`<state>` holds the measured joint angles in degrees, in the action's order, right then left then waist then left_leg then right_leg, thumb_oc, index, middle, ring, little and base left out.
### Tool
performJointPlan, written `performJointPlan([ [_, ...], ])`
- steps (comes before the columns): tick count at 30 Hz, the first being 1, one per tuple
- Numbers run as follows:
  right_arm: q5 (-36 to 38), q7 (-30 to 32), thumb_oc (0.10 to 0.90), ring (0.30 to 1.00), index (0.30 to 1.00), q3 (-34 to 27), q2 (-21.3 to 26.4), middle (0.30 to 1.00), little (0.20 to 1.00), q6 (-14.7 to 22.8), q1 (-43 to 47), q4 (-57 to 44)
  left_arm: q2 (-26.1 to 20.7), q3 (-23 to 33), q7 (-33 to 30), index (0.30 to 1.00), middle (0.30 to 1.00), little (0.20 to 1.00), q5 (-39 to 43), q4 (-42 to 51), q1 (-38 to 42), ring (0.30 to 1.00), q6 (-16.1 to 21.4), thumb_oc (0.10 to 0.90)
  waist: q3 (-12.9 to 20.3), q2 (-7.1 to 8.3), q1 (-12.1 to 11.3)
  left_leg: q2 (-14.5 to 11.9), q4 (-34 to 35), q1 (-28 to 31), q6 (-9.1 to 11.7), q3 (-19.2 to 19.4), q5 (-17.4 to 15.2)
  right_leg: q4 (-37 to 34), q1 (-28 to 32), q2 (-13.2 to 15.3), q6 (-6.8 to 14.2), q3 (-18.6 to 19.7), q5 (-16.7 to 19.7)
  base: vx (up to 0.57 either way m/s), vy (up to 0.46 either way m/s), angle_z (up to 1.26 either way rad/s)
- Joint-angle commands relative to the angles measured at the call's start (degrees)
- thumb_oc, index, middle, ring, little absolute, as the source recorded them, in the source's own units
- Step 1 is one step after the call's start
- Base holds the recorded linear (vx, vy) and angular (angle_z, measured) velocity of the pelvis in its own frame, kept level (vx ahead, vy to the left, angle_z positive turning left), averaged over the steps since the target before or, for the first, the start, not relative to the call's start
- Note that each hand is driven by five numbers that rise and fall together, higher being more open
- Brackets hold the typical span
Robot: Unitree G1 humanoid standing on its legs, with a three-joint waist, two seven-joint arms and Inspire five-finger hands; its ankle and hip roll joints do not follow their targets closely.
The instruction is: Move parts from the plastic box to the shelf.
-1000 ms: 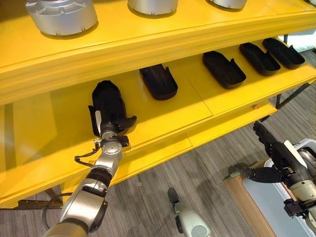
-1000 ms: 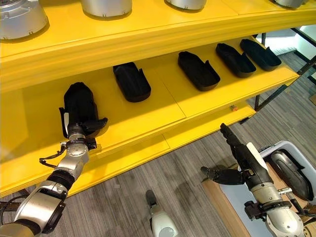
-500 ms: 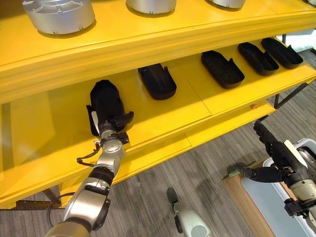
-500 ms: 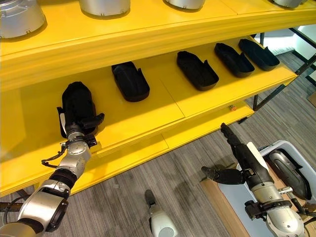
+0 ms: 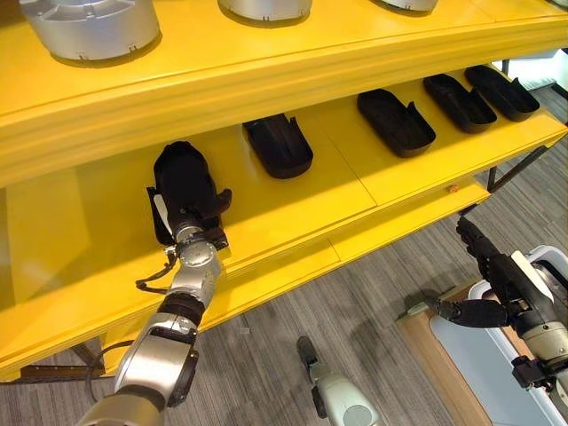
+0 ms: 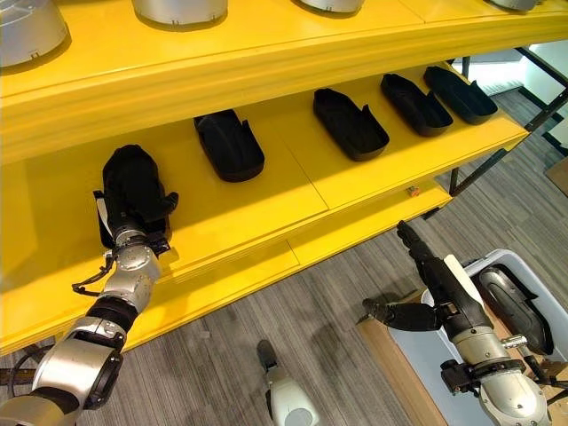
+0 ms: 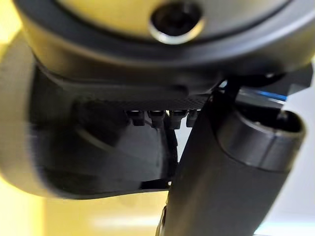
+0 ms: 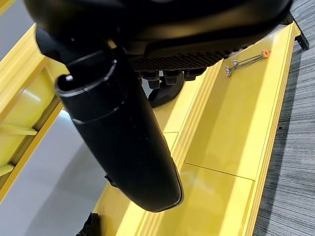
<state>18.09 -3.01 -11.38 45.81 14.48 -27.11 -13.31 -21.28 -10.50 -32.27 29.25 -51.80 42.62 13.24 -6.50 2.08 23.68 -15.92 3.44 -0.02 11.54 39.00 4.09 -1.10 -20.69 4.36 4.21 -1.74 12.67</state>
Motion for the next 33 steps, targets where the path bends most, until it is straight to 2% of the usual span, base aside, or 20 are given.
performJointPlan([
  [1,1.5,3.1,0.9,1.0,1.0,-5.0,4.7,1.0,1.0,4.7,1.5,-6.0,-4.7,2.8,-1.7,1.0,1.0,1.0,0.8,1.6,10.9,1.0,7.1,0.9,-0.3,0.39,1.3,-8.6,0.4,0.0,3.5,-1.1,9.7,5.3,-2.9,4.3,6.4,5.0,-1.8,0.0,0.0,0.0],
  [18,1.8,3.8,0.9,1.0,1.0,-4.7,5.1,1.0,1.0,4.5,1.1,-5.4,-4.3,6.1,-3.9,1.0,1.0,1.0,5.2,3.5,11.9,1.0,9.3,0.9,-0.5,1.3,1.9,-8.8,0.3,-0.1,3.5,-0.8,9.8,6.5,-4.4,3.6,6.2,5.7,-2.1,0.0,-0.003,-0.02],
  [33,1.6,4.5,0.9,1.0,1.0,-4.7,5.2,1.0,1.0,4.8,0.2,-5.3,-6.5,7.2,-4.9,1.0,1.0,1.0,5.8,3.6,11.9,1.0,10.3,0.9,0.0,1.53,1.5,-8.9,0.6,0.1,3.5,-0.9,9.9,6.4,-4.6,3.1,6.1,5.7,-2.2,0.0,-0.003,-0.01],
])
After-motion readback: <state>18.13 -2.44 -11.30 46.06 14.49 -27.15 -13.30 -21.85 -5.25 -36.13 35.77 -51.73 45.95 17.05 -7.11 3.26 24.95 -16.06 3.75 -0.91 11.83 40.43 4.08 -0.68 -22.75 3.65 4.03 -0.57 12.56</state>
